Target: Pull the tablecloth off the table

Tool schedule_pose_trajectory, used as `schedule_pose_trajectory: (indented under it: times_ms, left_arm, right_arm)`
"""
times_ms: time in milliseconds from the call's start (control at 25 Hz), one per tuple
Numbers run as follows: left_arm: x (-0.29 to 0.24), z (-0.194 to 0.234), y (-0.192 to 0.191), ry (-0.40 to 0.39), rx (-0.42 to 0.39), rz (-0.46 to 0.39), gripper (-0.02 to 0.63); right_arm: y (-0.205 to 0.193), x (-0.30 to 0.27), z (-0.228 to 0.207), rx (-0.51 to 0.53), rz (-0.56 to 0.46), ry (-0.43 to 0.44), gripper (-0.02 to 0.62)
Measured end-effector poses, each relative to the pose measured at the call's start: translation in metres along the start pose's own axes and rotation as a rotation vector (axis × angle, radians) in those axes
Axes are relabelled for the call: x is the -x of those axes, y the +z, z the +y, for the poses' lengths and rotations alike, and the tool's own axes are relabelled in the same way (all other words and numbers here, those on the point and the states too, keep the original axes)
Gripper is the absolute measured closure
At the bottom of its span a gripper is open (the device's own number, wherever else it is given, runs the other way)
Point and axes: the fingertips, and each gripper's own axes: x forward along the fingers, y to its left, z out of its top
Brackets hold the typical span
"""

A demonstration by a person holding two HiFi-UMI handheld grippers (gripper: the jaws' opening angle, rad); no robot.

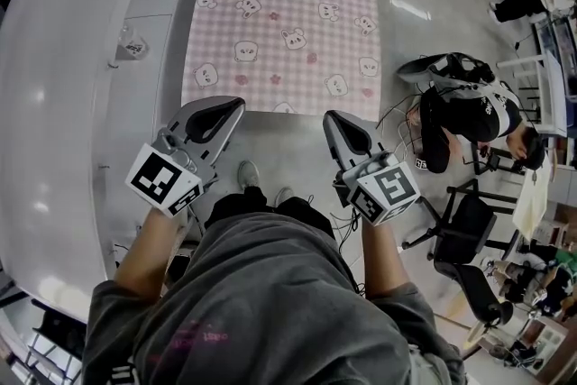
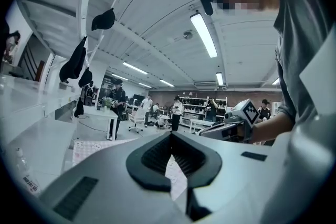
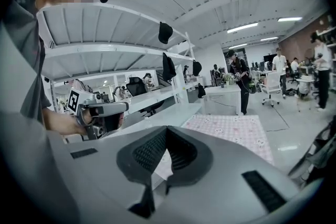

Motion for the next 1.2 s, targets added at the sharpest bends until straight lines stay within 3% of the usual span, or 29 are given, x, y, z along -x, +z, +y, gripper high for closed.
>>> schedule_pose_trajectory:
  times_ms: [400,720,1040,1200]
  left_arm:
    - [-0.007,0.020,-0.031,0.045,0.033,0.021,0.606]
    - [-0.019,0.034,-0.051,0.125,0.071,0.101,0.606]
    - [-0.045,0.044,-0.108,0.200,0.112,0.208,0.606]
    - [-0.064,0.057,-0.137,0.262,0.203,0.238,0.606]
  right_arm:
    - [-0.016,-0.026,-0.015,-0.011,0.031,0.039,0.597]
    - [-0.023,-0.041,-0.032,-0.033,0.079,0.085,0.597]
    - [-0.084,-0.052,-0.079,-0.117,0.189,0.089,0.597]
    - [-0.114,-0.053,-0.115,-0.190,0.248,0.073,0.597]
